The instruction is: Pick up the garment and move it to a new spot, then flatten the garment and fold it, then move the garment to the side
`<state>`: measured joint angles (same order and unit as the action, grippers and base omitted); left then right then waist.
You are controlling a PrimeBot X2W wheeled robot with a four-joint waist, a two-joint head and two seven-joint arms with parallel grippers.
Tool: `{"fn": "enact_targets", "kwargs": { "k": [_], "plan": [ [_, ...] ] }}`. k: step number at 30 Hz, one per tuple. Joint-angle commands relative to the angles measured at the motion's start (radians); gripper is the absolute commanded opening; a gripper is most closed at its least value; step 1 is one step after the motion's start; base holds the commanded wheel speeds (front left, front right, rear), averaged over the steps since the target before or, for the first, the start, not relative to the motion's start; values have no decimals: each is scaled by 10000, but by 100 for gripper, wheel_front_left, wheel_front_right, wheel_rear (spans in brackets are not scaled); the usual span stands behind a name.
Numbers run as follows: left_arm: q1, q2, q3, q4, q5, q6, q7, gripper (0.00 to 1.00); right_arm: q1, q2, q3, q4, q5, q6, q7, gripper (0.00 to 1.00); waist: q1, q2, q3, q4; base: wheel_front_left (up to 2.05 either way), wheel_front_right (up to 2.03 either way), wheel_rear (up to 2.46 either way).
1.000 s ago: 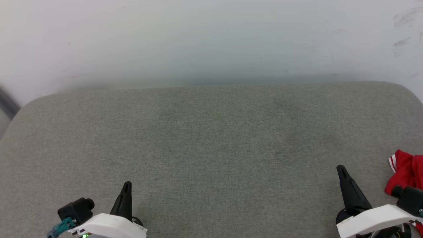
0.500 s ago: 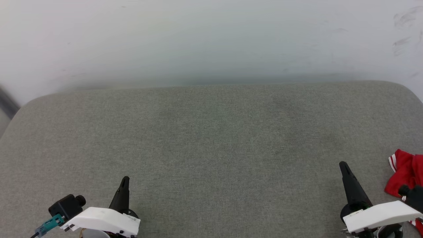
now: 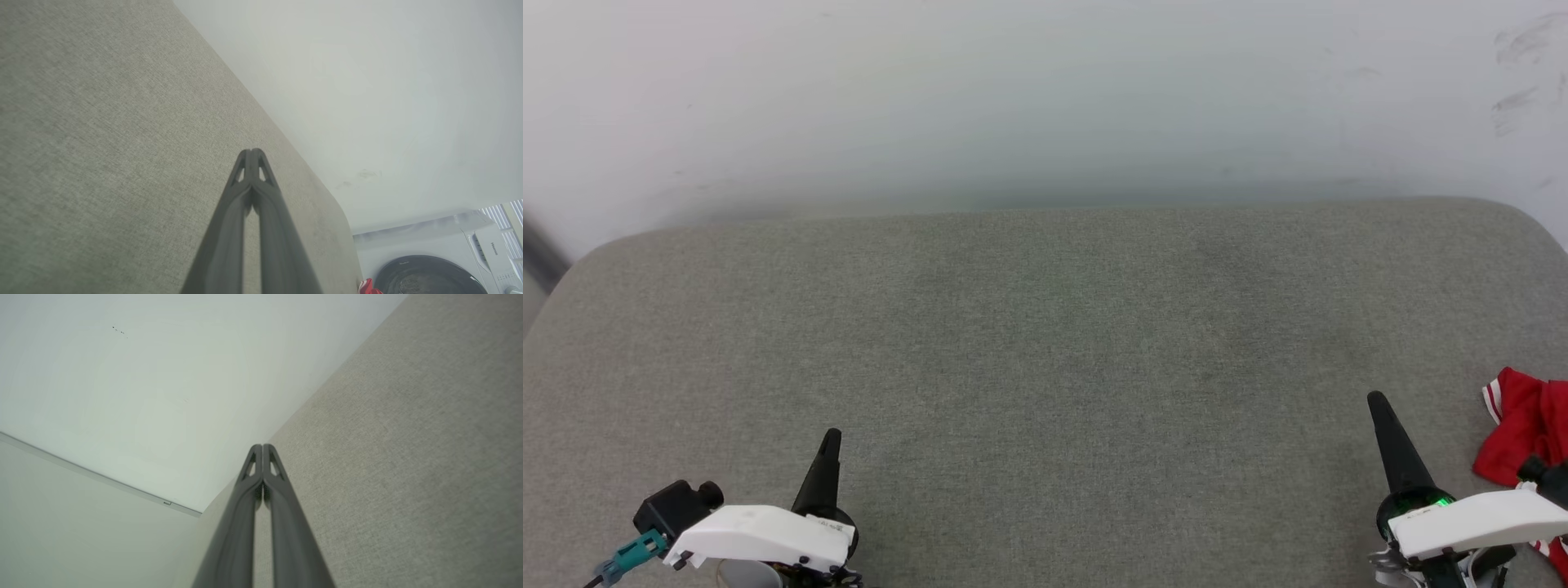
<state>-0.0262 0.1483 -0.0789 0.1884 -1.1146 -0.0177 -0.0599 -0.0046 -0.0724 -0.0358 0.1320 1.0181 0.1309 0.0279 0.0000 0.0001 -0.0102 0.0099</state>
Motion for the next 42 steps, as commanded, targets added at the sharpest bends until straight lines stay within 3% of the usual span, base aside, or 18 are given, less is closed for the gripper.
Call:
{"fn": "enact_targets", "kwargs": {
  "k": [1, 42],
  "plan": [
    [-242, -9, 138, -56, -250, -80, 67, 0, -321, -66, -39, -31, 305, 0, 39, 0, 0, -1, 3, -2, 0, 0, 0],
    [-672, -549, 1189, 358, -3492, -804, 1078, 0, -854, 6, -369, 740, 4171, -1, 448, 0, 0, -1, 80, -59, 0, 0, 0]
  ]
}}
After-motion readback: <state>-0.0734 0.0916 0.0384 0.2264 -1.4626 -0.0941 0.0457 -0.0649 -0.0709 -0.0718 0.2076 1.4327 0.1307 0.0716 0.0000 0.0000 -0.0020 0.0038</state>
